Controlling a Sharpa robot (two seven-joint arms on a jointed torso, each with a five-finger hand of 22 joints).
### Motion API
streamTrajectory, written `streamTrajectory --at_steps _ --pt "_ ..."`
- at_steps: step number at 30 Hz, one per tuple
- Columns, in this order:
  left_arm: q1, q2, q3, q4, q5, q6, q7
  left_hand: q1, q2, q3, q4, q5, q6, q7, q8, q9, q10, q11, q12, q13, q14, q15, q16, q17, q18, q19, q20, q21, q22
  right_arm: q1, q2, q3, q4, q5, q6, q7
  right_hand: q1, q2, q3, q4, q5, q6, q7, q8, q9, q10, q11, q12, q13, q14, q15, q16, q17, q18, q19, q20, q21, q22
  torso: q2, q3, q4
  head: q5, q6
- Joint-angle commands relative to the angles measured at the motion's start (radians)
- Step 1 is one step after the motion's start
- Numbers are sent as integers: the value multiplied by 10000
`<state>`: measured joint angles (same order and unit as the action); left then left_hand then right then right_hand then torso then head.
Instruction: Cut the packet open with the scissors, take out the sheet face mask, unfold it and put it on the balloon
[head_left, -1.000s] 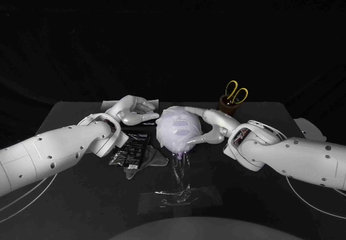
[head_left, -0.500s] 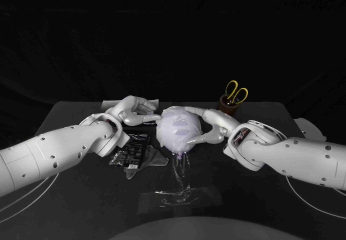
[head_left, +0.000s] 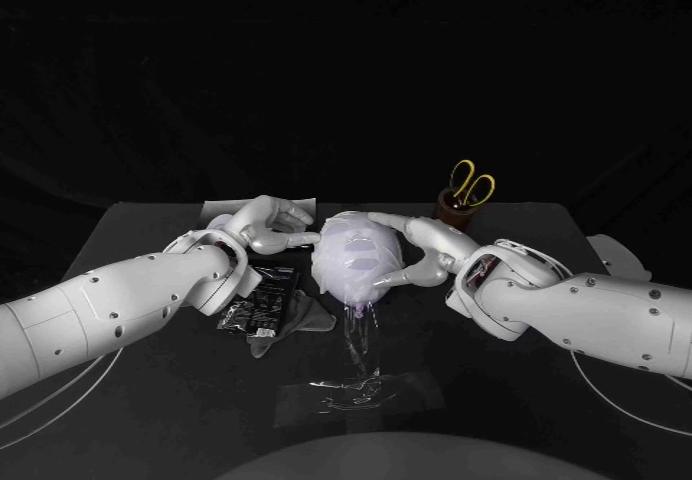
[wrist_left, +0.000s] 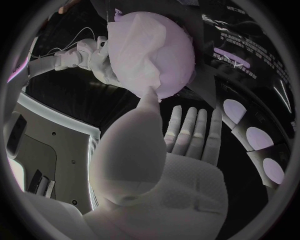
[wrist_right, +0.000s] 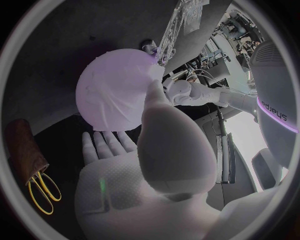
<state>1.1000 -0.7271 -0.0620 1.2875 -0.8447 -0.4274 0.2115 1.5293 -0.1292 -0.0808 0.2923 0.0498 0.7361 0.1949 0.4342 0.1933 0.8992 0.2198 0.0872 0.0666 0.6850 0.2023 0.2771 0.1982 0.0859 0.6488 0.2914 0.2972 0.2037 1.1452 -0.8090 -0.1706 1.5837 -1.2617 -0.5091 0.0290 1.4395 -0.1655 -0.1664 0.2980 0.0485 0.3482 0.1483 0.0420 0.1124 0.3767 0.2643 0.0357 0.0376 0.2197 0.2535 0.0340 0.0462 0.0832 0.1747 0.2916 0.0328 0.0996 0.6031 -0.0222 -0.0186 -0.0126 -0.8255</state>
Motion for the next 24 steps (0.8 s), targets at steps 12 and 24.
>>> streamTrajectory --at_steps 12,24 --pt "-20 20 11 -49 -659 -55 -406 972 305 141 -171 -18 106 98 118 -5 258 0 -72 14 156 -11 -81 -5 197 31 -43 -86 -75 -26 -3 -15 18 -110 164 -63 -13 74 62 5 36 103 1485 62 10 -13 19 17 9 -15 88 -40 -16 2 -17 28 14 1 -3 -12 10 -5 -21" --pt "-33 -16 14 62 -952 -232 -507 1670 363 138 -370 -17 95 110 127 -34 308 -17 -139 0 199 -21 -125 -6 312 72 -49 -75 -121 -27 -1 -15 13 -110 134 -55 -16 69 59 6 35 120 1486 65 15 -13 22 17 9 -19 94 -41 -17 3 -14 29 15 2 -2 -4 7 9 -20"
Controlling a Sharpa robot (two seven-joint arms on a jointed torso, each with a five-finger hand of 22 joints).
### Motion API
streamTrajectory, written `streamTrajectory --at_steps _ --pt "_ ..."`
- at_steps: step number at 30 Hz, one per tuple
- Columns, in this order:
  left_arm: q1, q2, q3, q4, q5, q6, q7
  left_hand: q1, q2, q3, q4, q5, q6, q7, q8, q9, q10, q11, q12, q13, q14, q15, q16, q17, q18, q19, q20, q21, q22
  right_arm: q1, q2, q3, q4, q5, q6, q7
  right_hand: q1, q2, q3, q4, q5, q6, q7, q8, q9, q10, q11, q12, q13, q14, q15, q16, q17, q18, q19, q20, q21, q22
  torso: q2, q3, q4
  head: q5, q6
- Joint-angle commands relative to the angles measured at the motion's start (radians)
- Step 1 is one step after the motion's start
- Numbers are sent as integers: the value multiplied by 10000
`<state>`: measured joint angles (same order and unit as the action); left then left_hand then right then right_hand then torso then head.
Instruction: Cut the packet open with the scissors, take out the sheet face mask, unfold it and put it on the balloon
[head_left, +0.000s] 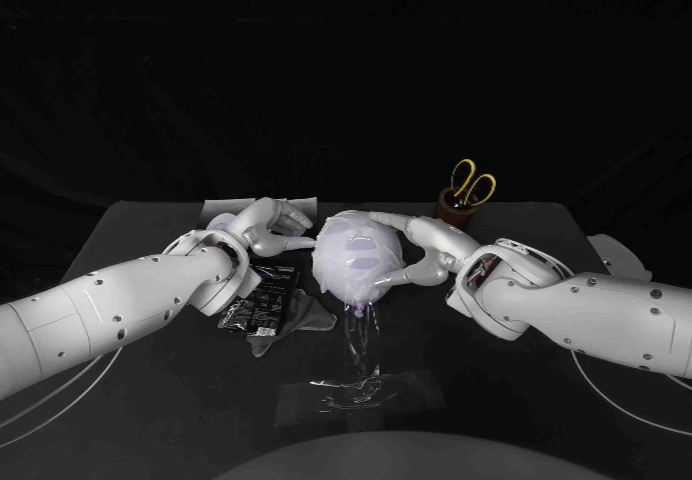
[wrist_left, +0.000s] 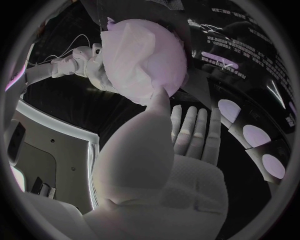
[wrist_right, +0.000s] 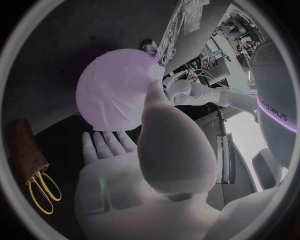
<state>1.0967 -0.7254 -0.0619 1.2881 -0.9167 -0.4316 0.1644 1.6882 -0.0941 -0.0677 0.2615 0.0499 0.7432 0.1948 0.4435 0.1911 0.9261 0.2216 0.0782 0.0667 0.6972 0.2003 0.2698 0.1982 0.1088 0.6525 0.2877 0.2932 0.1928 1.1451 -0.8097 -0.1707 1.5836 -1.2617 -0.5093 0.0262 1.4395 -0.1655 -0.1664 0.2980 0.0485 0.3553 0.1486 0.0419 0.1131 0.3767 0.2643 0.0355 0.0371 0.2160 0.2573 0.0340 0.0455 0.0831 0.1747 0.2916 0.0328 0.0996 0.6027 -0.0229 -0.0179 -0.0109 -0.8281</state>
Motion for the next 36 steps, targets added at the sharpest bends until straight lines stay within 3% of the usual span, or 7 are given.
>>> streamTrajectory --at_steps 1,4,8,12,16,25,36 --pt "-2 -69 15 79 -220 -238 -2 130 22 0 -66 -17 -27 208 12 -26 -5 -51 -81 -8 80 -8 -62 -7 98 42 -7 -33 -20 -26 4 -15 15 -110 133 -26 -16 69 59 6 35 49 1483 65 8 -13 22 19 13 18 57 -41 -10 4 -14 29 15 2 2 6 1 -11 5" --pt "-7 -249 20 194 85 -415 292 70 18 -66 26 -18 -177 351 -49 -62 -185 -8 -151 -28 10 20 -126 -26 107 21 5 -51 -46 -26 -3 -15 12 -110 121 -23 -16 69 59 6 35 49 1483 65 8 -13 22 19 13 18 57 -41 -10 4 -14 29 15 2 4 5 3 -50 4" --pt "-10 -518 24 417 552 -526 787 -823 -462 -436 344 -8 -537 711 -134 -118 -748 139 -166 -39 -745 188 -553 -236 -163 -463 36 -366 -236 -28 -20 -15 8 -110 114 -20 -16 69 59 6 35 49 1483 65 8 -13 22 19 13 18 57 -41 -10 4 -14 29 15 2 -2 -4 8 -71 0" --pt "-20 -753 26 630 867 -510 1223 -1231 -809 -478 368 1 -721 784 -138 -134 -1014 230 -154 -36 -2082 310 -1154 -619 -439 -2010 43 -1115 -700 -31 -30 -15 -5 -110 113 -19 -16 69 59 6 35 49 1483 65 8 -13 22 19 13 18 57 -41 -10 4 -14 29 15 2 -1 -9 7 -116 -17" --pt "-63 -947 28 824 1096 -465 1519 -1301 -603 -74 360 1 -871 884 -146 -150 -1484 287 -186 -60 -2415 345 -1341 -734 -506 -2551 81 -1361 -888 -42 -29 -15 -32 -110 119 -19 -16 69 59 6 35 49 1483 65 8 -13 22 19 13 18 57 -41 -10 4 -14 29 15 2 -6 -12 17 -166 -27" --pt "-135 -1132 28 1135 1608 -204 1950 -1567 -939 -175 376 7 -1035 926 -90 -153 -1854 331 -169 -62 -2669 394 -1550 -842 -535 -3540 102 -1843 -1207 -66 -3 -15 -81 134 -170 336 -15 99 74 3 34 164 1492 98 38 128 47 47 31 138 100 -15 12 15 28 27 32 21 -3 3 -4 -120 60" --pt "-131 -1430 105 1475 4908 64 2309 -1647 -708 -115 364 4 -1076 947 -42 -150 -1754 334 -143 -48 -2473 387 -1540 -815 -519 -3174 94 -1710 -1150 -74 -324 -14 244 2297 -1272 2986 190 203 164 -9 47 107 1448 85 7 -48 -43 9 6 -130 145 -78 -58 -90 -163 36 1 -87 -41 39 -13 -131 354"
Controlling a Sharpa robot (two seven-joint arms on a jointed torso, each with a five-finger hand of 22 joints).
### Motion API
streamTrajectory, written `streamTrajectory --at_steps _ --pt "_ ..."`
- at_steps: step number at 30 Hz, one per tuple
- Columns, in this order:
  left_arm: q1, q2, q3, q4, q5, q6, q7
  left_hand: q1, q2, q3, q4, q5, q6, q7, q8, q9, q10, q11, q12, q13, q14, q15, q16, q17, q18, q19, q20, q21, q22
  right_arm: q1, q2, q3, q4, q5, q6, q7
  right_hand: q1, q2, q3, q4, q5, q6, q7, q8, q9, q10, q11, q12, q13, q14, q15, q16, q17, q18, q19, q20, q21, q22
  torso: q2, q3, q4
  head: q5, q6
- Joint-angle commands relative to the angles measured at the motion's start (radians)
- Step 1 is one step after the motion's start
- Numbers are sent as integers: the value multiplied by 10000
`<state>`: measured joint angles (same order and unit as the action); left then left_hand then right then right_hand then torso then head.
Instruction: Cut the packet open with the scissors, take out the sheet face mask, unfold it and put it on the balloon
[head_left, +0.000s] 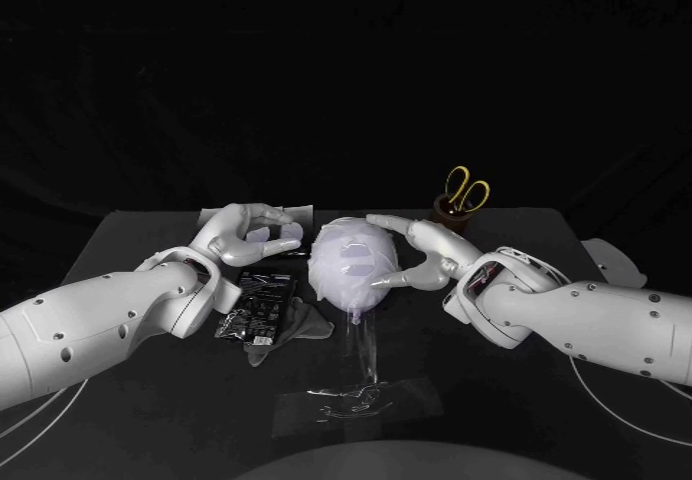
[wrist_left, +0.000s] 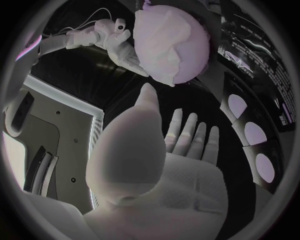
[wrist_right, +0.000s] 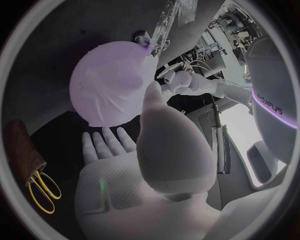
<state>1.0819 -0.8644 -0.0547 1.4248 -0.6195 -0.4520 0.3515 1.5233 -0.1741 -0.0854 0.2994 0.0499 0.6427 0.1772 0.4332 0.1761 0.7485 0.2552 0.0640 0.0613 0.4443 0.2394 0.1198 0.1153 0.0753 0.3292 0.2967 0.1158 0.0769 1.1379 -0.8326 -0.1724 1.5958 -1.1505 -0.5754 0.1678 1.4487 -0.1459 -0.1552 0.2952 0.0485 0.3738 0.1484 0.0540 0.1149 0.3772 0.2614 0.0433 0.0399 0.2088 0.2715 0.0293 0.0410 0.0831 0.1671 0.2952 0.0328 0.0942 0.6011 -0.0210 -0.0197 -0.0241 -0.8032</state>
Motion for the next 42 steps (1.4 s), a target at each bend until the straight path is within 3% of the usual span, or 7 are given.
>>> streamTrajectory --at_steps 1,12,23,30,40,41,42 --pt "20 -56 40 127 2136 289 452 2 91 62 -15 4 -72 1124 60 0 22 -2 -1 5 56 -3 -40 13 -185 58 3 64 9 -2 -133 4 157 1316 -657 1693 97 7 52 18 47 -78 1450 -36 -12 -53 -14 -69 -22 -59 3 -30 -13 -91 -87 0 1 -34 -31 22 3 1 116" --pt "79 -205 94 498 3408 820 692 -8 527 241 -50 -5 -273 852 -3 -40 435 -15 92 44 905 -58 193 188 -128 1254 -22 539 228 96 -785 16 543 4311 -818 2755 -54 -54 -58 27 48 81 1371 7 28 -94 -67 -49 -11 -216 82 -33 -54 -136 -176 0 -15 -73 -257 51 -67 -26 354" --pt "126 347 164 6 5082 999 1421 45 1193 447 -91 -10 220 716 67 -6 1044 -219 193 53 2342 -270 612 471 -133 1767 -33 680 222 364 -610 48 -416 9295 184 3527 474 1609 504 -282 59 2723 1407 832 679 4052 -181 701 311 4613 -487 1464 838 526 3528 -48 1368 1351 -776 -76 -268 46 930" --pt "269 990 186 -837 6464 885 1752 -541 1450 168 -73 -15 -629 324 -635 -271 -1071 -821 -141 -108 519 69 -126 7 -180 859 -8 241 -46 581 -53 83 -1766 10282 1059 3540 326 1903 244 -267 55 4036 1162 1216 956 5131 -404 658 254 5911 -733 1758 968 774 4575 -48 1638 1383 -926 -99 -245 78 1182" --pt "324 1328 191 -1195 7052 655 1906 -648 1545 71 -71 -13 -971 226 -952 -373 -1566 -904 -140 -102 -154 73 -397 -156 -195 115 5 -72 -227 618 475 93 -2565 10574 1427 3487 229 2049 145 -226 62 4008 1171 1187 920 5230 -415 523 237 6058 -770 1726 947 829 4750 -43 1644 1293 -913 -75 -184 125 1139" --pt "301 1287 179 -1177 6521 728 1536 -4974 1741 854 -2994 -499 -6427 -1772 -4332 -1761 -7485 -2552 -640 -613 -4443 -2394 -1198 -1153 -753 -3292 -2967 -1158 -769 611 442 87 -2554 10242 887 3284 -4190 1459 1552 -2952 -485 -3738 -1484 -540 -1149 -3772 -2614 -433 -399 -2088 -2715 -293 -410 -831 -1671 -2952 -328 -942 -924 -94 -197 116 1168" --pt "299 1286 180 -1170 6520 718 1536 -5079 1741 854 -2994 -499 -6427 -1772 -4332 -1761 -7485 -2552 -640 -613 -4443 -2394 -1198 -1153 -753 -3292 -2967 -1158 -769 606 442 92 -2546 10247 877 3285 -4209 1459 1552 -2952 -485 -3738 -1484 -540 -1149 -3772 -2614 -433 -399 -2088 -2715 -293 -410 -831 -1671 -2952 -328 -942 -922 -92 -195 117 1173"
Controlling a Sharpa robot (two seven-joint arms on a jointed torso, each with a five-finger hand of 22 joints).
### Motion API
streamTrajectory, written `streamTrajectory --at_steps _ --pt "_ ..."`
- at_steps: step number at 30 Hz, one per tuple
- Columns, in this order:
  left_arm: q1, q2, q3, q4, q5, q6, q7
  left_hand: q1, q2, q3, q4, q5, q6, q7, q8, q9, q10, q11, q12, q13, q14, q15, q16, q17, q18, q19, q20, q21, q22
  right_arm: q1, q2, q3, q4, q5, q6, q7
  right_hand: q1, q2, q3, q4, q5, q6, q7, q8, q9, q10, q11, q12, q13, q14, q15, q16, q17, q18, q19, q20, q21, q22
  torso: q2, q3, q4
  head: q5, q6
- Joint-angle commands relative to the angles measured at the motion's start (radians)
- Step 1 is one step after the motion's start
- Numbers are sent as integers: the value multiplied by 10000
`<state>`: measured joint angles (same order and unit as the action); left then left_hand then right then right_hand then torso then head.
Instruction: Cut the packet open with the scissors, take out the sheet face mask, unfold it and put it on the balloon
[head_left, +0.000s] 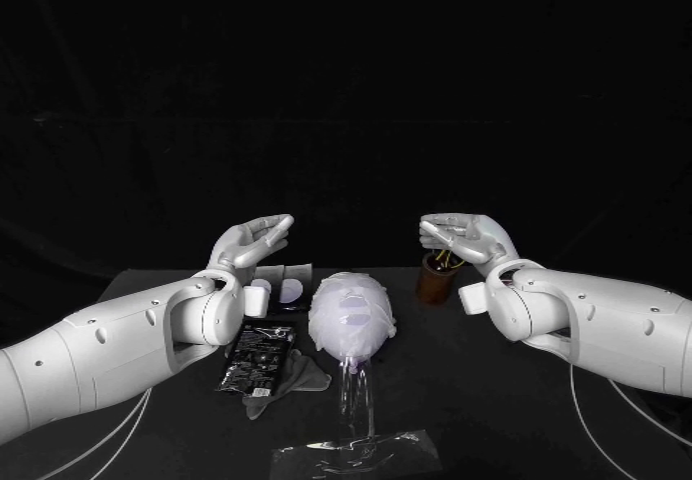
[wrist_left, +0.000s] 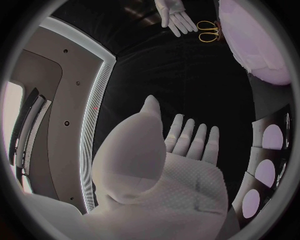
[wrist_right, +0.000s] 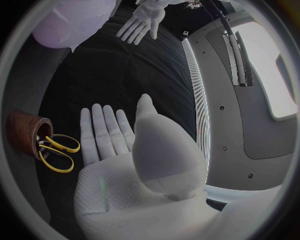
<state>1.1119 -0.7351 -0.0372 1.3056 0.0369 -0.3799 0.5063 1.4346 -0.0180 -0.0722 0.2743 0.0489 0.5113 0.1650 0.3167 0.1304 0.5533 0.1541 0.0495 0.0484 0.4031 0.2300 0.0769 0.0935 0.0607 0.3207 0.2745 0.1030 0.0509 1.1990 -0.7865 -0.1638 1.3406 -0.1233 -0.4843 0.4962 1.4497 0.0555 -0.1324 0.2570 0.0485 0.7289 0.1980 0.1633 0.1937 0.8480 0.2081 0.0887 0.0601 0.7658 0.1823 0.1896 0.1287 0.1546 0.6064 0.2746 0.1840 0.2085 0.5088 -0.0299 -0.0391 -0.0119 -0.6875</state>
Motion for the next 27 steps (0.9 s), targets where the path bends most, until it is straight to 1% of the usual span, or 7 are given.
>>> streamTrajectory --at_steps 1,5,9,10,14,18,27 --pt "-5 -10 8 41 -47 -33 -11 -4407 180 722 -2743 -489 -5113 -1650 -3167 -1304 -5533 -1541 -495 -484 -4031 -2300 -769 -935 -607 -3207 -2745 -1030 -509 -20 -18 23 29 -12 -64 3 -4446 -555 1324 -2570 -485 -7289 -1980 -1633 -1937 -8480 -2081 -887 -601 -7658 -1823 -1896 -1287 -1546 -6064 -2746 -1840 -2085 7 2 6 -3 30" --pt "-66 -53 44 297 -78 -413 4 -5984 180 722 -2743 -489 -5113 -1650 -3167 -1304 -5533 -1541 -495 -484 -4031 -2300 -769 -935 -607 -3207 -2745 -1030 -509 -220 -6 243 338 158 -444 35 -6062 -555 1324 -2570 -485 -7289 -1980 -1633 -1937 -8480 -2081 -887 -601 -7658 -1823 -1896 -1287 -1546 -6064 -2746 -1840 -2085 85 69 93 25 221" --pt "-174 -131 108 758 -135 -1098 30 -7252 180 722 -2743 -489 -5113 -1650 -3167 -1304 -5533 -1541 -495 -484 -4031 -2300 -769 -935 -607 -3207 -2745 -1030 -509 -581 14 639 893 463 -1129 93 -7321 -555 1324 -2570 -485 -7289 -1980 -1633 -1937 -8480 -2081 -887 -601 -7658 -1823 -1896 -1287 -1546 -6064 -2746 -1840 -2085 220 184 242 72 548" --pt "-227 -168 140 981 -163 -1429 43 -14346 180 722 -2743 -489 -5113 -1650 -3167 -1304 -5533 -1541 -495 -484 -4031 -2300 -769 -935 -607 -3207 -2745 -1030 -509 -756 24 831 1162 611 -1461 120 -14497 -555 1324 -2570 -485 -7289 -1980 -1633 -1937 -8480 -2081 -887 -601 -7658 -1823 -1896 -1287 -1546 -6064 -2746 -1840 -2085 264 222 292 87 657" --pt "-390 -285 236 1672 -249 -2456 82 -14346 180 722 -2743 -489 -5113 -1650 -3167 -1304 -5533 -1541 -495 -484 -4031 -2300 -769 -935 -607 -3207 -2745 -1030 -509 -1165 47 1281 1792 957 -2238 186 -14497 -555 1324 -2570 -485 -7289 -1980 -1633 -1937 -8480 -2081 -887 -601 -7658 -1823 -1896 -1287 -1546 -6064 -2746 -1840 -2085 339 287 375 114 840" --pt "-519 -377 313 2219 -317 -3269 113 -14346 180 722 -2743 -489 -5113 -1650 -3167 -1304 -5533 -1541 -495 -484 -4031 -2300 -769 -935 -607 -3207 -2745 -1030 -509 -1414 61 1555 2177 1169 -2713 226 -14497 -555 1324 -2570 -485 -7289 -1980 -1633 -1937 -8480 -2081 -887 -601 -7658 -1823 -1896 -1287 -1546 -6064 -2746 -1840 -2085 354 299 391 119 875" --pt "-619 -449 372 2644 -369 -3901 137 -14346 180 722 -2743 -489 -5113 -1650 -3167 -1304 -5533 -1541 -495 -484 -4031 -2300 -769 -935 -607 -3207 -2745 -1030 -509 -1490 65 1638 2294 1233 -2857 238 -14497 -555 1324 -2570 -485 -7289 -1980 -1633 -1937 -8480 -2081 -887 -601 -7658 -1823 -1896 -1287 -1546 -6064 -2746 -1840 -2085 354 299 391 119 875"
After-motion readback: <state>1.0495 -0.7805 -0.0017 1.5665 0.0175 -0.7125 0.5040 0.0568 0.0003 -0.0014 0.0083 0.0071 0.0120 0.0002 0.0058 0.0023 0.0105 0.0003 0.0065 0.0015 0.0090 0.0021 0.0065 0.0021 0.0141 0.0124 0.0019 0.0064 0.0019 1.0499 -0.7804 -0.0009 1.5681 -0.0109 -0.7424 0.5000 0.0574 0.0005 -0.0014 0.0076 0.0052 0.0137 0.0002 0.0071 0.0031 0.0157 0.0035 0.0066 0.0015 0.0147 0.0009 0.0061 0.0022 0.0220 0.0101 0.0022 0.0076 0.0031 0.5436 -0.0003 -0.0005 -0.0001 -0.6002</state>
